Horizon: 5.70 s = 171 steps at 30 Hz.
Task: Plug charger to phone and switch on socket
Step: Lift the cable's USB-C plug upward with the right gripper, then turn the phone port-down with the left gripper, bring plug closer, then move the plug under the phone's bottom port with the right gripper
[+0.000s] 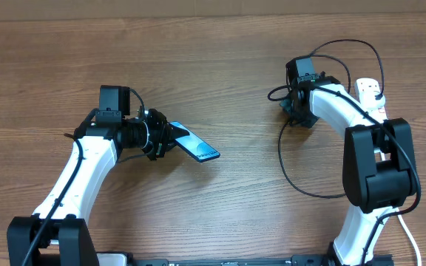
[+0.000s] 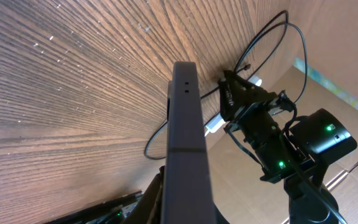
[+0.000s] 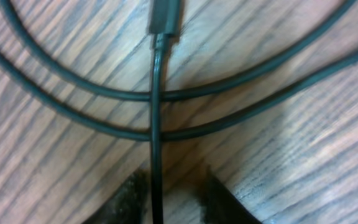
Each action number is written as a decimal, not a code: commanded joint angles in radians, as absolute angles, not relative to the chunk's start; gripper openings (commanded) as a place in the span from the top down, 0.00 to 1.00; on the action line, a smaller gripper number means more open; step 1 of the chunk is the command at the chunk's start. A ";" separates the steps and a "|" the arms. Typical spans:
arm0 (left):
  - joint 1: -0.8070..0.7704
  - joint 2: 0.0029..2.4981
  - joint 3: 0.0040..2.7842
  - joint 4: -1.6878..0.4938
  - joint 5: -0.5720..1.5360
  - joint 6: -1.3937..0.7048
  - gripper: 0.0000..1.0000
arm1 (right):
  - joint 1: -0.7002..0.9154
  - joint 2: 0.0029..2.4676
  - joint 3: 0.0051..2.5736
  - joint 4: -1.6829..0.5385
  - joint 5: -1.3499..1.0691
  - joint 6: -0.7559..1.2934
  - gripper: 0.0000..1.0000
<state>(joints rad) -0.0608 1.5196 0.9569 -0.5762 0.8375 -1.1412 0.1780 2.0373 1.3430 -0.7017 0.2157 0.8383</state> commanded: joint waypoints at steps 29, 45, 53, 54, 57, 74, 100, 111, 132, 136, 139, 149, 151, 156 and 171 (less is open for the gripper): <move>-0.057 1.509 0.970 -0.571 0.848 -1.079 0.85 | 0.415 1.858 1.242 -0.974 0.156 0.680 0.62; -0.057 1.509 0.970 -0.571 0.809 -1.076 0.85 | 0.411 1.858 1.224 -0.845 0.190 0.680 0.00; -0.057 1.509 0.970 -0.573 0.865 -0.932 0.83 | 0.327 1.859 1.224 -0.857 0.189 0.810 0.00; -0.057 1.509 0.970 -0.573 0.866 -0.927 0.84 | 0.313 1.859 1.224 -0.855 0.186 0.811 0.00; -0.057 1.509 0.970 -0.572 0.865 -0.927 0.96 | 0.264 1.859 1.224 -0.852 0.140 0.809 0.04; -0.057 1.510 0.970 -0.572 0.900 -0.932 0.96 | 0.260 1.859 1.103 -0.778 0.072 0.812 0.32; -0.057 1.510 0.970 -0.612 0.901 -0.981 0.96 | 0.260 1.859 1.101 -0.701 0.072 0.766 0.96; -0.057 1.509 0.970 -0.564 0.925 -0.935 0.96 | 0.260 1.810 1.173 -0.689 -0.323 0.377 0.96; -0.010 2.003 1.071 0.939 1.582 -1.665 0.96 | 0.278 1.195 1.079 -0.985 -0.685 0.152 0.96; -0.015 2.016 1.098 1.004 1.581 -1.673 0.96 | 0.295 1.127 0.989 -0.934 -0.686 0.263 0.96; -0.015 2.016 1.102 1.040 1.582 -1.673 0.96 | 0.318 1.101 0.904 -0.865 -0.699 0.351 0.96; -0.022 2.016 1.102 1.048 1.582 -1.673 0.96 | 0.449 1.102 0.749 -0.604 -0.786 0.454 0.96; -0.022 2.016 1.102 1.048 1.582 -1.673 0.96 | 0.454 1.103 0.749 -0.585 -0.787 0.455 0.96; -0.022 2.016 1.102 1.049 1.581 -1.667 0.96 | 0.455 1.103 0.749 -0.525 -0.788 0.503 0.96; -0.049 2.016 1.102 1.049 1.576 -1.580 0.96 | 0.471 1.114 0.749 -0.389 -0.809 0.528 0.96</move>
